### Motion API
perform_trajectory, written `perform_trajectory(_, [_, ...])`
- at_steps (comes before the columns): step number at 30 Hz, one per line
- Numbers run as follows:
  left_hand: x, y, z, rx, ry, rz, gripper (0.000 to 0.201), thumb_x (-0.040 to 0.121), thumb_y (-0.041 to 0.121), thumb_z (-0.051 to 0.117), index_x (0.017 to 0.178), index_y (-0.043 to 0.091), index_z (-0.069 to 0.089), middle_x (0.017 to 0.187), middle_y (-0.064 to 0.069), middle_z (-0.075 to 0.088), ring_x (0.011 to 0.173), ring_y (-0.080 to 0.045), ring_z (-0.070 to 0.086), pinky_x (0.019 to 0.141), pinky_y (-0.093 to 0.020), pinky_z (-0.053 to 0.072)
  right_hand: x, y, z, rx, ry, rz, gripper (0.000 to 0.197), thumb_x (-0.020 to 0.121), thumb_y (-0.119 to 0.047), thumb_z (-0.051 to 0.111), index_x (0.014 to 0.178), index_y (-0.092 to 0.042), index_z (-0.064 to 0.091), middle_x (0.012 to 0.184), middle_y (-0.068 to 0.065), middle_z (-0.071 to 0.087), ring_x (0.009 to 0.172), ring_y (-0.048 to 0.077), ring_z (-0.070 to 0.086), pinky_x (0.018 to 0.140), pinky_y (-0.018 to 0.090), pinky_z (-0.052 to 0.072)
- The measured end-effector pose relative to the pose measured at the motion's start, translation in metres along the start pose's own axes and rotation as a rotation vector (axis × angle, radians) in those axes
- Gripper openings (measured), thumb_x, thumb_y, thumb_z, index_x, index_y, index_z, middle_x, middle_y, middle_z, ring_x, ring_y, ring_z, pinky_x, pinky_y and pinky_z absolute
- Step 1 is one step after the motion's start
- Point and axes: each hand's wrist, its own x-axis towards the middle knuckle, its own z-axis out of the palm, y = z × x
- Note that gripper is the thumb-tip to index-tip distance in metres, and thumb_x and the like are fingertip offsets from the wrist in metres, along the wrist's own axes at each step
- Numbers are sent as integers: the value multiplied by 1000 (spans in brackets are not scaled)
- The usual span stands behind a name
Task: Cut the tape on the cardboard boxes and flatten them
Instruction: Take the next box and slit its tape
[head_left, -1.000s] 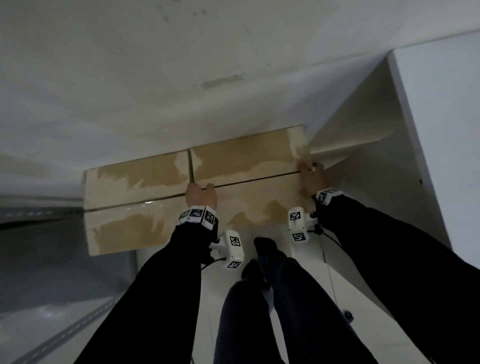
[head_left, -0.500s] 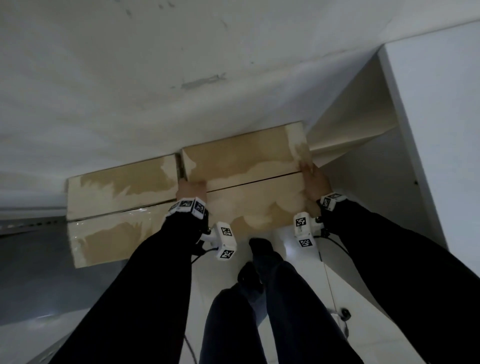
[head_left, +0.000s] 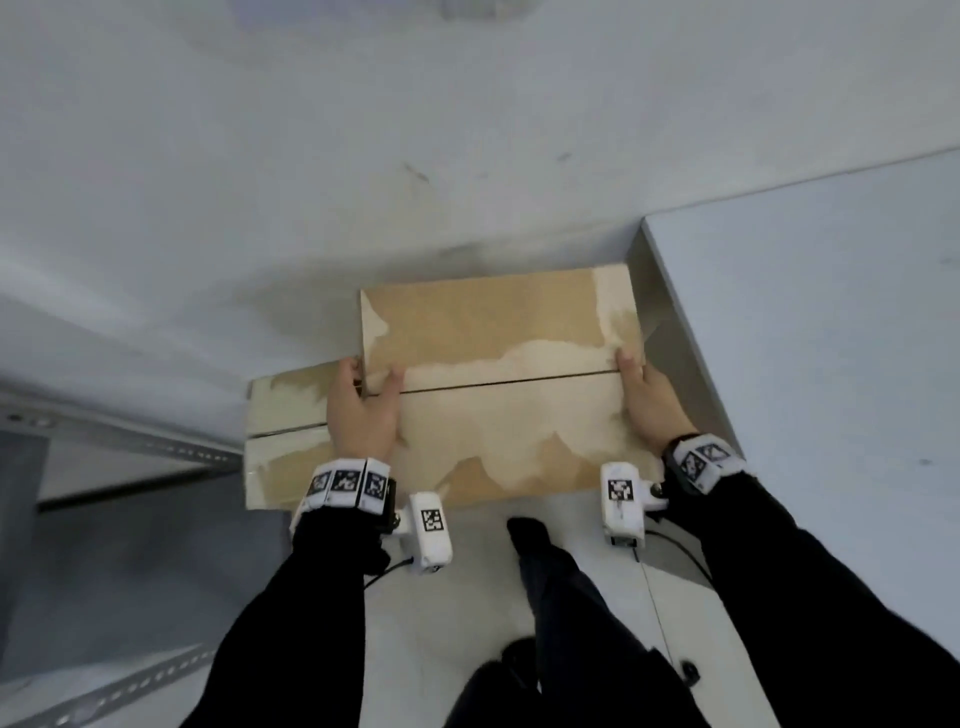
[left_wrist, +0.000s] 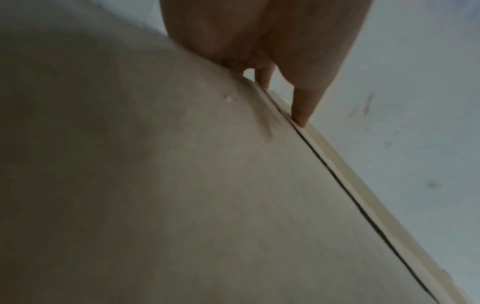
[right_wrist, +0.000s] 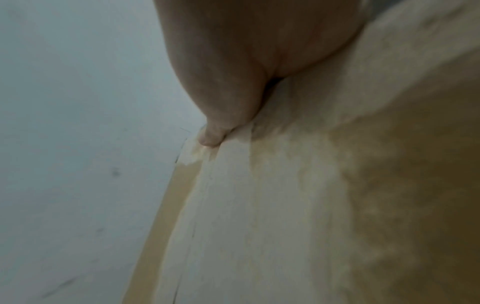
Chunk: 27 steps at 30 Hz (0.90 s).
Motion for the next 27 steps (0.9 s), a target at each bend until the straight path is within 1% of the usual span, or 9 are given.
perform_trajectory(3, [-41, 15, -42, -122, -9, 101, 39, 91, 34, 61, 124, 18, 48, 117, 4, 58, 106, -18, 57, 88, -30, 43, -62, -16, -15, 69, 28, -71, 62, 92, -61, 34, 128, -14, 52, 126, 7, 59, 116, 25, 55, 101, 43, 43])
perform_trajectory(5, [-68, 28, -64, -178, -44, 144, 41, 93, 35, 57, 129, 20, 42, 122, 4, 57, 106, -18, 57, 91, -35, 46, -103, -31, -29, 89, 22, -133, 46, 95, -57, 32, 119, -24, 53, 110, -1, 64, 98, 16, 61, 83, 32, 51])
perform_trajectory(7, [-91, 45, -82, -213, -69, 192, 42, 96, 35, 53, 132, 20, 37, 123, 3, 55, 104, -18, 56, 91, -37, 47, -135, -49, -51, 111, 33, -209, 42, 97, -54, 32, 116, -23, 53, 101, -5, 64, 89, 9, 61, 71, 23, 49])
perform_trajectory(10, [-123, 75, -91, -252, -76, 284, 43, 98, 33, 50, 135, 19, 35, 115, 8, 54, 95, -13, 56, 90, -34, 46, -168, -66, -88, 125, 94, -306, 47, 97, -52, 33, 120, -17, 55, 105, -4, 64, 93, 9, 61, 72, 18, 50])
perform_trajectory(13, [-151, 108, -77, -313, -100, 321, 41, 99, 28, 49, 135, 15, 37, 114, 8, 53, 94, -10, 54, 89, -26, 40, -188, -71, -133, 109, 192, -364, 57, 95, -57, 34, 126, -16, 55, 116, 1, 63, 106, 18, 60, 93, 36, 50])
perform_trajectory(17, [-182, 155, -29, -370, -206, 319, 39, 98, 25, 49, 135, 14, 40, 120, 7, 50, 109, -12, 49, 95, -26, 37, -194, -61, -207, 83, 265, -370, 57, 94, -60, 32, 126, -18, 55, 118, 2, 63, 107, 20, 60, 95, 41, 48])
perform_trajectory(21, [-214, 205, 56, -380, -320, 334, 38, 98, 25, 50, 134, 16, 41, 122, 5, 52, 110, -13, 50, 97, -29, 39, -185, -30, -301, 85, 320, -334, 47, 98, -52, 30, 114, -17, 56, 101, -1, 64, 90, 13, 62, 75, 27, 49])
perform_trajectory(25, [-246, 257, 160, -331, -410, 283, 39, 99, 26, 49, 135, 14, 41, 120, 2, 52, 112, -18, 52, 99, -33, 41, -154, 11, -406, 62, 296, -249, 55, 96, -57, 25, 130, -19, 45, 120, 3, 58, 106, 20, 58, 94, 40, 47])
perform_trajectory(27, [-261, 278, 208, -289, -436, 239, 41, 99, 27, 48, 137, 16, 40, 123, 1, 53, 115, -21, 52, 103, -39, 41, -139, 31, -454, 97, 234, -212, 49, 98, -53, 26, 134, -22, 37, 118, -1, 55, 101, 15, 58, 90, 37, 49])
